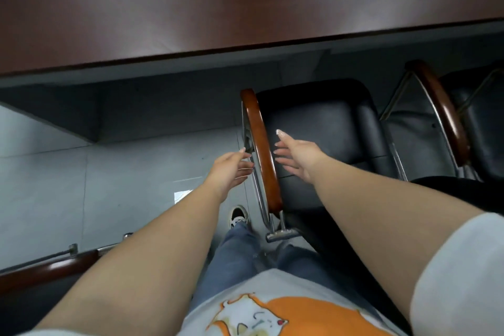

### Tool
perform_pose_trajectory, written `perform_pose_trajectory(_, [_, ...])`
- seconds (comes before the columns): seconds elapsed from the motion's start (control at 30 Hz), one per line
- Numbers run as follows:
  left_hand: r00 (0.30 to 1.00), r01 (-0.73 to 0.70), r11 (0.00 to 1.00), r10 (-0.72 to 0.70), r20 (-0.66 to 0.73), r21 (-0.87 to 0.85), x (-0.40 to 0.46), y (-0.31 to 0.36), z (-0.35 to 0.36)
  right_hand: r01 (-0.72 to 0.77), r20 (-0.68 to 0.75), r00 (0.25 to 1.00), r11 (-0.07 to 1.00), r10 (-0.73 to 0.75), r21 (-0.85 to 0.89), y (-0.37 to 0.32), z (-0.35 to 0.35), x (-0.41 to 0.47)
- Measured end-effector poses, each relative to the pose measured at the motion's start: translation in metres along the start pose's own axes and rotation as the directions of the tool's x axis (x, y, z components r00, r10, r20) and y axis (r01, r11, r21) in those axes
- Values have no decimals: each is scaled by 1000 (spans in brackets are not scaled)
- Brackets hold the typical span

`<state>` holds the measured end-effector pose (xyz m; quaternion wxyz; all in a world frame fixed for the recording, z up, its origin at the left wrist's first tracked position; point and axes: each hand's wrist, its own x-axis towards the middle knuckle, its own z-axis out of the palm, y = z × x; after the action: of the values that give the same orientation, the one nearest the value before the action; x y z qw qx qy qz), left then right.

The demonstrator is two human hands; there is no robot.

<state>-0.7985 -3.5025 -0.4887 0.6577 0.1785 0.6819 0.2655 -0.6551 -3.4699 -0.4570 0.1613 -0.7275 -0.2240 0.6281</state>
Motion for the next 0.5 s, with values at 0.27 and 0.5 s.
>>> perform_pose_trajectory(0.27, [935, -296, 906, 210, -286, -302, -67, 2, 10, 299, 30, 954, 954, -300, 28, -26, 38, -67])
perform_pose_trajectory(0.5, [916, -343, 835, 197, -349, -429, -131, -60, 7, 304, 203, 927, 949, -315, 83, 45, 60, -129])
